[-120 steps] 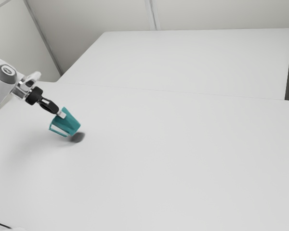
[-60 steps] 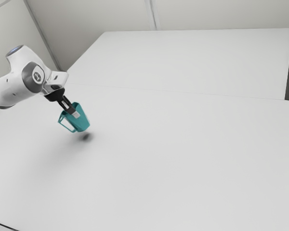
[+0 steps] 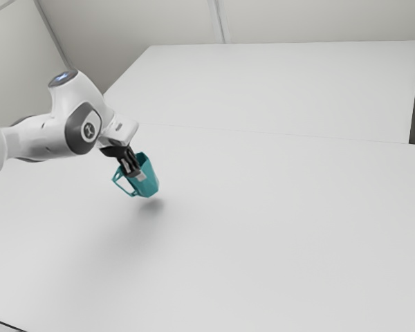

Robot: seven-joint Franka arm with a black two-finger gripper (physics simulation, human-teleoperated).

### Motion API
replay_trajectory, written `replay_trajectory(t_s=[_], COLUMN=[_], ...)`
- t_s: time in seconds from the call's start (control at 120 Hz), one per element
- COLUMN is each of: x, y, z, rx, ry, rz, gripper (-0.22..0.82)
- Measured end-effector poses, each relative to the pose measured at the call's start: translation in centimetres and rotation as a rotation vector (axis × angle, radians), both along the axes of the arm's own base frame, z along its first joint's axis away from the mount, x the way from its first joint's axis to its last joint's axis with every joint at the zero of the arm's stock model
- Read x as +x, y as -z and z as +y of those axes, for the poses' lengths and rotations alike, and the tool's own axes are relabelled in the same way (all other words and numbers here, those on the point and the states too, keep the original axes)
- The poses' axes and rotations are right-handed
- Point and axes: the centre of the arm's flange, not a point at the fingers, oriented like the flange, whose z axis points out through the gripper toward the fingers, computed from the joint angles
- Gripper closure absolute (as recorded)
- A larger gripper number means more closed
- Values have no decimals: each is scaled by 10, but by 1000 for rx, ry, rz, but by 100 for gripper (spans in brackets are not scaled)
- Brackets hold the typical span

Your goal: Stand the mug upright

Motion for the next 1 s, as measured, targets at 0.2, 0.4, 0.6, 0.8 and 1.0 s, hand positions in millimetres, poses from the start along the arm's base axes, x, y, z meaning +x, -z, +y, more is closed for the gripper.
replay_trajectory(t_s=[0.2, 0.4, 0.6, 0.8, 1.0], x=[-15, -30, -31, -29, -29], y=[11, 15, 23, 29, 41], z=[-20, -38, -61, -76, -83], rx=[24, 52, 50, 46, 35], ry=[32, 58, 98, 124, 137], rz=[16, 24, 24, 15, 17], gripper=[79, 79, 79, 79, 79])
